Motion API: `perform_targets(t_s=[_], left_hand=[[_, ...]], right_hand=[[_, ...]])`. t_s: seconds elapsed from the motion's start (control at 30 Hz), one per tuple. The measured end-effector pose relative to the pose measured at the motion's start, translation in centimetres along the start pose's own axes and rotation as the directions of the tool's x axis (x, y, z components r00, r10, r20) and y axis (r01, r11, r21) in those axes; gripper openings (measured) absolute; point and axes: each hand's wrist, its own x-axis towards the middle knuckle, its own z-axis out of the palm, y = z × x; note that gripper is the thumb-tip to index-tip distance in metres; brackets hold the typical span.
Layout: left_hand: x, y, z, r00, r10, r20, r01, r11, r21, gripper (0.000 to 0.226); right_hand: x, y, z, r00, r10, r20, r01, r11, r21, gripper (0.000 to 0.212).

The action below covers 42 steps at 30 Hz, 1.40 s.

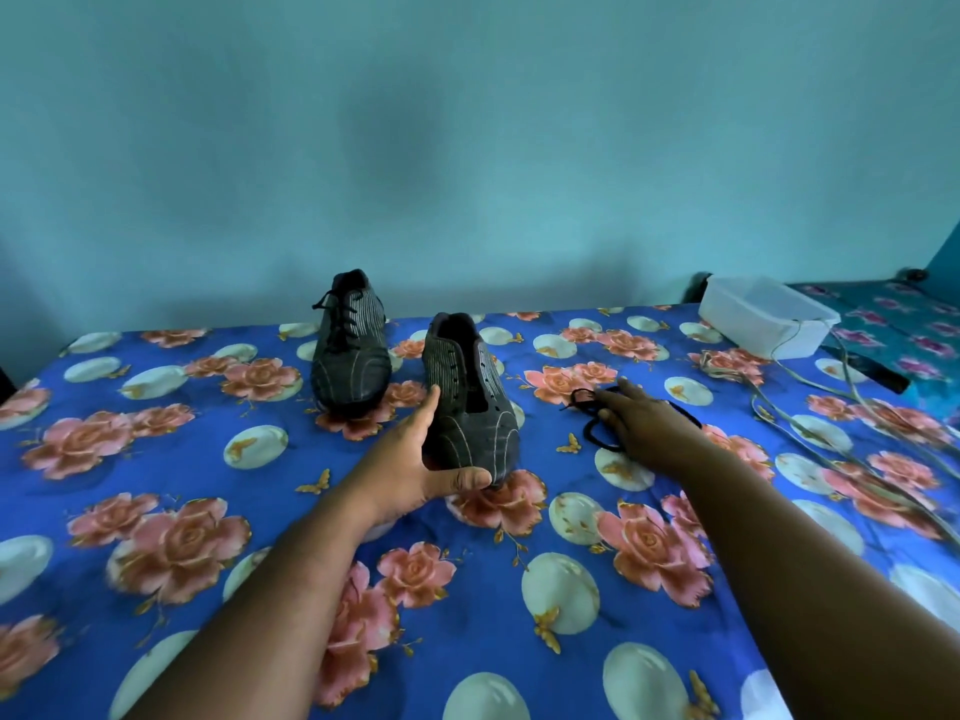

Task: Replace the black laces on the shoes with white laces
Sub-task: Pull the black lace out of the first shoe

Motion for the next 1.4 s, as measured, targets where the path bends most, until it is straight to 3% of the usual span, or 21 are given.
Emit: perform_targets(t_s=[0.1,0.17,0.3,0.5,0.67,0.77,0.9,0.97,1.03,1.07,1.13,1.23,1.4], left_hand=[[0.3,-0.3,-0.1,1.000,0.011,0.009,-0.011,1.000,0.024,0.149],[0.6,-0.3,-0.1,1.000,0.022,0.012,-0.022,0.999,0.029,0.151],[0.9,-0.4,0.0,1.000,0.027,-0.006,-0.026,0.999,0.017,0.147],[0.8,-0.6,0.1,1.000,0.013,0.002,-0.013,0.999,-0.049,0.140],[0.8,-0.6,0.0,1.000,0.016,-0.007,-0.015,1.000,0.009,0.141],[0.9,-0.6,-0.1,1.000,0.029,-0.008,-0.029,0.998,0.060,0.139],[0.9,-0.8,-0.1,1.000,0.013,-0.004,-0.013,1.000,0.006,0.140],[0.8,-0.6,-0.1,1.000,0.002,-0.002,-0.002,0.999,-0.034,0.141],[0.7,-0.4,-0.1,1.000,-0.006,0.007,0.006,0.999,-0.053,0.143],[0.5,-0.2,-0.1,1.000,-0.010,0.021,0.012,0.998,-0.065,0.145],[0.4,0.3,-0.4,0.999,-0.013,0.043,0.014,1.000,-0.026,0.145],[0.4,0.8,-1.2,0.999,0.011,0.031,-0.014,0.996,0.088,0.141],[0.3,1.3,-1.1,1.000,-0.004,0.002,0.004,0.998,0.063,0.122]], right_hand=[[-0.8,-0.6,0.4,0.994,0.108,-0.025,-0.108,0.994,0.014,0.084],[-1.2,-1.2,0.8,0.985,0.170,0.021,-0.171,0.985,0.033,0.093],[0.4,-2.0,1.4,0.979,0.194,0.065,-0.196,0.980,0.024,0.081],[5.3,-3.1,2.1,0.988,0.146,-0.054,-0.139,0.984,0.113,0.054],[8.4,-4.0,1.4,0.997,0.004,-0.079,-0.005,1.000,-0.021,0.045],[8.9,-4.1,0.0,0.991,-0.128,-0.039,0.119,0.975,-0.186,0.052],[9.4,-3.6,-0.3,0.996,-0.085,-0.037,0.074,0.966,-0.248,0.065],[7.6,-5.1,-0.9,0.990,-0.085,-0.115,0.069,0.989,-0.134,0.069],[5.3,-6.9,-0.9,0.973,-0.128,-0.194,0.138,0.990,0.038,0.049],[4.2,-7.6,-0.7,0.968,-0.124,-0.219,0.160,0.974,0.157,0.048],[1.7,-9.1,-0.2,0.973,-0.091,-0.210,0.162,0.924,0.348,0.050],[-1.3,-11.2,1.1,0.984,-0.128,-0.126,0.175,0.849,0.500,0.047],[-2.8,-12.5,1.8,0.991,-0.087,-0.100,0.133,0.653,0.746,0.041]])
